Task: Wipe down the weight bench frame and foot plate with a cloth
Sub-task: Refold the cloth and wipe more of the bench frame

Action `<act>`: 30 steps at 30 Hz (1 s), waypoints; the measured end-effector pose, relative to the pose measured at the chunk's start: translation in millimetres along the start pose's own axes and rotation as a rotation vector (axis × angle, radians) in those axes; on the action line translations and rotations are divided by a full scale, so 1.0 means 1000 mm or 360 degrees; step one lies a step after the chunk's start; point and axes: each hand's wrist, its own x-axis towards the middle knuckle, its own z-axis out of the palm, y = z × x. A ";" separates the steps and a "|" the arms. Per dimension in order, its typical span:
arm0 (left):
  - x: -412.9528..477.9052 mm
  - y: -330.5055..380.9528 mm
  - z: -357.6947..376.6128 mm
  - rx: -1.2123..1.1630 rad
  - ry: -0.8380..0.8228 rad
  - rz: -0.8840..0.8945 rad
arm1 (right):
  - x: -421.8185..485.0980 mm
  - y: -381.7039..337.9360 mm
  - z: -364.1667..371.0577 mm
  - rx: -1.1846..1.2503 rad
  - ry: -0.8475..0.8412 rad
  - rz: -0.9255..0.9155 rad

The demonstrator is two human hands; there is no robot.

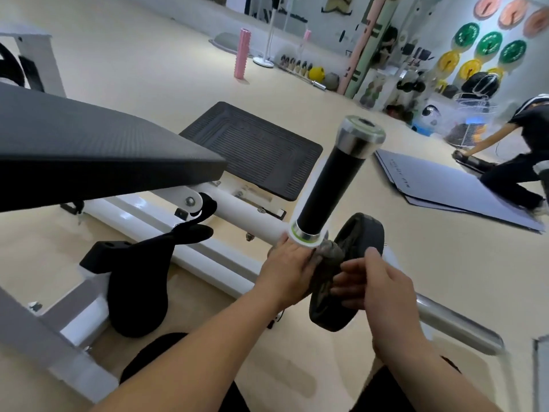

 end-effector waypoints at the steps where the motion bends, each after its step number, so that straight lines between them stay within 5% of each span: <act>1: 0.003 0.005 0.006 0.0061 -0.0083 -0.0008 | 0.005 -0.001 -0.010 -0.0011 0.0087 -0.0106; 4: 0.001 0.007 0.023 0.0151 -0.0184 0.0050 | 0.032 0.004 -0.027 -0.0254 0.0230 -0.0429; 10: 0.004 0.007 0.020 0.0391 -0.0247 0.0084 | 0.045 0.029 -0.018 -0.0486 -0.0194 -0.0442; 14: 0.017 -0.005 0.007 0.0458 -0.0024 -0.0457 | 0.049 0.042 -0.028 -0.0580 -0.0222 -0.0531; 20: 0.000 -0.003 0.019 0.0494 -0.0122 0.0333 | 0.060 0.040 -0.036 -0.0704 -0.0136 -0.0695; 24: -0.026 -0.015 0.001 0.0263 0.0103 -0.0140 | 0.069 0.040 -0.043 -0.0774 -0.0047 -0.0818; 27: -0.070 0.012 0.019 -0.0137 -0.0248 -0.0314 | 0.075 0.039 -0.042 -0.0640 0.0016 -0.0840; 30: -0.084 0.020 0.026 -0.0329 -0.0146 -0.0642 | 0.082 0.035 -0.044 -0.0657 -0.0003 -0.0859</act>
